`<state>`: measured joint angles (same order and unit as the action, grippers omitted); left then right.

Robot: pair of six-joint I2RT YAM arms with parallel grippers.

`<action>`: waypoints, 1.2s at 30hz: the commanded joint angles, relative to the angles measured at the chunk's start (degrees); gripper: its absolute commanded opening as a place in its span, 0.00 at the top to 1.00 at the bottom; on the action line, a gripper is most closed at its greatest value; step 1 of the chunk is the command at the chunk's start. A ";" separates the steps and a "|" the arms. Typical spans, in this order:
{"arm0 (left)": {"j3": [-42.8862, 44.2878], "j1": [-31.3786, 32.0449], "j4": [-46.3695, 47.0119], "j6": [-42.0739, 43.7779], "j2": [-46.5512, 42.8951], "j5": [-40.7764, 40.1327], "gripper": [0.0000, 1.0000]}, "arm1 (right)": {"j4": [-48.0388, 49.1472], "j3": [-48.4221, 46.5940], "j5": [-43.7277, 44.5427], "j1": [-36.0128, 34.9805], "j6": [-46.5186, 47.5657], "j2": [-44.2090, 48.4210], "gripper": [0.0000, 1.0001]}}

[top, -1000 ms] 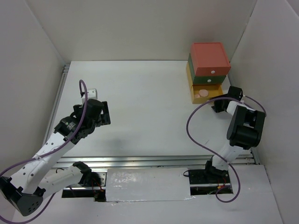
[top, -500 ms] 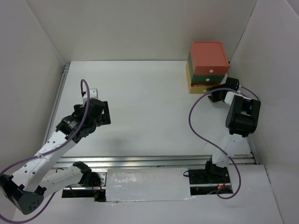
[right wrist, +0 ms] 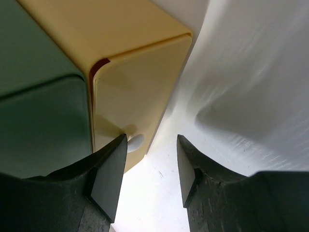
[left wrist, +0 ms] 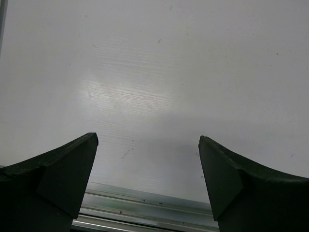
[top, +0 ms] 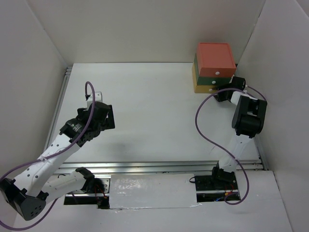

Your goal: Organize the makeup

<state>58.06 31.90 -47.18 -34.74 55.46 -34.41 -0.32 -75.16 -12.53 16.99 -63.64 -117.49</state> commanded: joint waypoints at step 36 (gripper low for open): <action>0.30 -0.35 0.86 0.20 -0.27 -0.74 0.01 | -4.88 1.35 6.20 2.52 3.88 8.81 0.46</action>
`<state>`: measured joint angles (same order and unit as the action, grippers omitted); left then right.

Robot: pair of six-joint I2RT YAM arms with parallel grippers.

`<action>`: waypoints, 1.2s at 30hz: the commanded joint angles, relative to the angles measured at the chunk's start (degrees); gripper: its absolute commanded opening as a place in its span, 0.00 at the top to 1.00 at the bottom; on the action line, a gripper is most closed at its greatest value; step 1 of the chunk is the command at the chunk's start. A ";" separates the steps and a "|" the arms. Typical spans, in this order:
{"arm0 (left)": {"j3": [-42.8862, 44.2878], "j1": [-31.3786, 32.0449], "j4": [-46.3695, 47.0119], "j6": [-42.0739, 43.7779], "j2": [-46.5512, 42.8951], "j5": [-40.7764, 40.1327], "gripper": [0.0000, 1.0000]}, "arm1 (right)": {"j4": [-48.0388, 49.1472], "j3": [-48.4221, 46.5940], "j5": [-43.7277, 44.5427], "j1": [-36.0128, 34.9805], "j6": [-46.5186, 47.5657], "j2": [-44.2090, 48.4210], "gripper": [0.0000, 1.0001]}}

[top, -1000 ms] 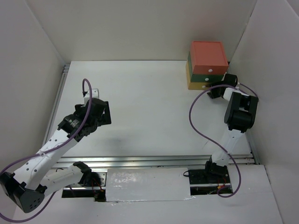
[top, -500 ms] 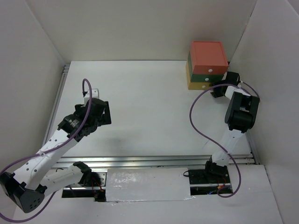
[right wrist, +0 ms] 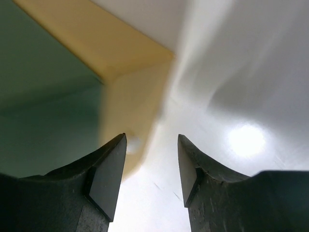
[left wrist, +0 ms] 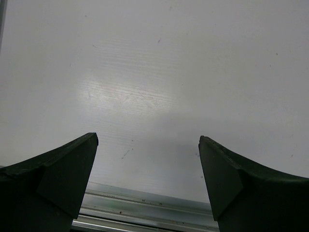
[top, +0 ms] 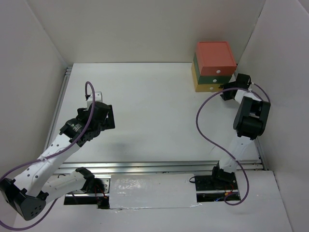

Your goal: Organize the makeup

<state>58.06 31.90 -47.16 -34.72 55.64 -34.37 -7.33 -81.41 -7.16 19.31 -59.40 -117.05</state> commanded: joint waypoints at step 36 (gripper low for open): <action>6.81 -2.81 -8.22 -3.25 -22.84 -18.45 0.01 | -30.11 21.20 25.24 -43.21 32.06 97.27 0.00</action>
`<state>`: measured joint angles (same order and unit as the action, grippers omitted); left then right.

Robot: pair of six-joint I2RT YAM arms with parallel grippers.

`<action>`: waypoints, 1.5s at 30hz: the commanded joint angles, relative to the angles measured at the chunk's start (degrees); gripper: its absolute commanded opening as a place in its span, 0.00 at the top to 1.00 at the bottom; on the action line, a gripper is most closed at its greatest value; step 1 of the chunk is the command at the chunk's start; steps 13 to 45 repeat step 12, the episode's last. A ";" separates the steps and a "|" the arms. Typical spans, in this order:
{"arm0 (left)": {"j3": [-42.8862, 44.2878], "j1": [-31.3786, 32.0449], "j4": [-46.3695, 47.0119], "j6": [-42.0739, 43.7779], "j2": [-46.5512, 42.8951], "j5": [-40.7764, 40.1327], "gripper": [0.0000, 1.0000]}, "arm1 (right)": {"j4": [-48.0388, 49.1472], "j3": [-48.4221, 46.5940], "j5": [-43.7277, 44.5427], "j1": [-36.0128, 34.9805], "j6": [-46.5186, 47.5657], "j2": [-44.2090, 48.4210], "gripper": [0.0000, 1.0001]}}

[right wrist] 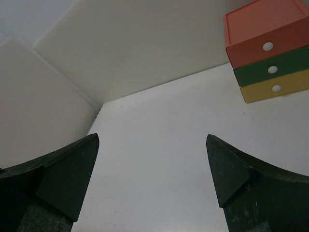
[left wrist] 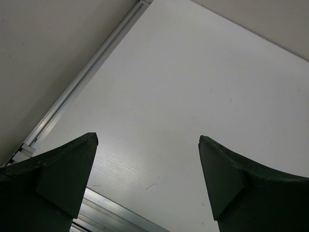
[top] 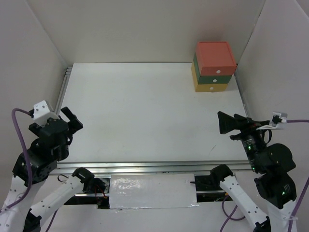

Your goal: Organize the makeup

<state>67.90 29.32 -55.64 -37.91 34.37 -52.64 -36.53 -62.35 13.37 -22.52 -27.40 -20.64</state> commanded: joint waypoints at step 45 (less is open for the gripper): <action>-5.76 -0.23 -0.26 -1.47 -3.43 0.08 0.01 | -2.05 1.53 7.38 -4.63 0.50 -1.50 0.00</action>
